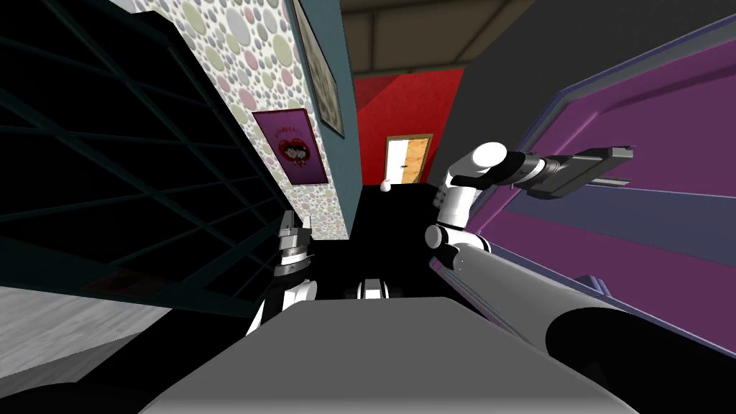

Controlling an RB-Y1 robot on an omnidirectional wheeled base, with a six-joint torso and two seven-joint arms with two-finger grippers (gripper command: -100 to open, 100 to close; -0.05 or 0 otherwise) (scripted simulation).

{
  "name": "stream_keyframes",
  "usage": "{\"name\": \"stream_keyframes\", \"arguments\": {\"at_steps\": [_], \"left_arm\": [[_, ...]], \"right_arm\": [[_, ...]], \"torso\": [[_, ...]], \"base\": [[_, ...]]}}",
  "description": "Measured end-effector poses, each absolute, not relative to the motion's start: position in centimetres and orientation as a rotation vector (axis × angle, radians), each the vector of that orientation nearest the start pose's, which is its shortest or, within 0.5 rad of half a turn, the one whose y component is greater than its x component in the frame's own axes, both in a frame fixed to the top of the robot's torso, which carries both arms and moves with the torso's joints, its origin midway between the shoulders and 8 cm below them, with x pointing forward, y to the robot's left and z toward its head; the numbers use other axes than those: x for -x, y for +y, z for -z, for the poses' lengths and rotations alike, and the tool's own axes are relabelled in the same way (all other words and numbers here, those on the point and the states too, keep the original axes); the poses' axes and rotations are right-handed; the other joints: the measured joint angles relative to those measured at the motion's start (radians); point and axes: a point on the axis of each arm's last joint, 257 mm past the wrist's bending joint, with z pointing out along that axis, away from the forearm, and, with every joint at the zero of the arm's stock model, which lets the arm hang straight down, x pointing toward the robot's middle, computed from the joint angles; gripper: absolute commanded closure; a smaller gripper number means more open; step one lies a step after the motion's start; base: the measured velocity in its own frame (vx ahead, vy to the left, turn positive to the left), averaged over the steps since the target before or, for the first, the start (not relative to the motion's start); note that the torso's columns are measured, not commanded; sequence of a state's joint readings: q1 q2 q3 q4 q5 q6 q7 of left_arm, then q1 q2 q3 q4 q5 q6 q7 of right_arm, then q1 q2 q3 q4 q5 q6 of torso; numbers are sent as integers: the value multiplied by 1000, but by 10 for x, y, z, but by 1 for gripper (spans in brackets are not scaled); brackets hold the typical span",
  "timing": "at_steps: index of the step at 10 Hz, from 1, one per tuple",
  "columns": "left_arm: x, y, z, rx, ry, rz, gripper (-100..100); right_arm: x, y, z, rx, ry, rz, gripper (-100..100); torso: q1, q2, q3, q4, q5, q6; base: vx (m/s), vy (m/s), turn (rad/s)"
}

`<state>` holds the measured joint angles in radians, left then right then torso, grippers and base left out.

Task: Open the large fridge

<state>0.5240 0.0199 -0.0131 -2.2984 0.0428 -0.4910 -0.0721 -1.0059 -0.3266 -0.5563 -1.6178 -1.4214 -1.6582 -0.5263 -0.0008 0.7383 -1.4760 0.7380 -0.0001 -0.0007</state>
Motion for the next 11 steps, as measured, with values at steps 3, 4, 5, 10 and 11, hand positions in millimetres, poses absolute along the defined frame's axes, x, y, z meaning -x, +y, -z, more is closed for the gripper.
{"name": "stream_keyframes", "arguments": {"at_steps": [3,4,5,10,11], "left_arm": [[-340,280,-23,655,629,1265,0],[-340,280,-23,655,629,1265,0],[-340,280,-23,655,629,1265,0],[-340,280,-23,655,629,1265,0],[-340,280,-23,655,629,1265,0]], "right_arm": [[-259,-581,-138,-723,2569,2243,-100],[-256,-582,-148,-741,2563,2240,-100],[-256,-580,-157,-730,2564,2242,-100],[-250,-578,-191,-721,2568,2242,0],[-250,-578,-191,-721,2568,2242,0]], "torso": [[1,-1,0,0,0,0],[3,-1,-1,0,1,1],[2,-2,-1,0,1,1],[1,0,1,0,0,1],[1,0,0,0,0,1]], "base": [[-15,-22,131],[22,-10,-27],[27,-7,-14],[14,-1,0],[0,0,0]]}}
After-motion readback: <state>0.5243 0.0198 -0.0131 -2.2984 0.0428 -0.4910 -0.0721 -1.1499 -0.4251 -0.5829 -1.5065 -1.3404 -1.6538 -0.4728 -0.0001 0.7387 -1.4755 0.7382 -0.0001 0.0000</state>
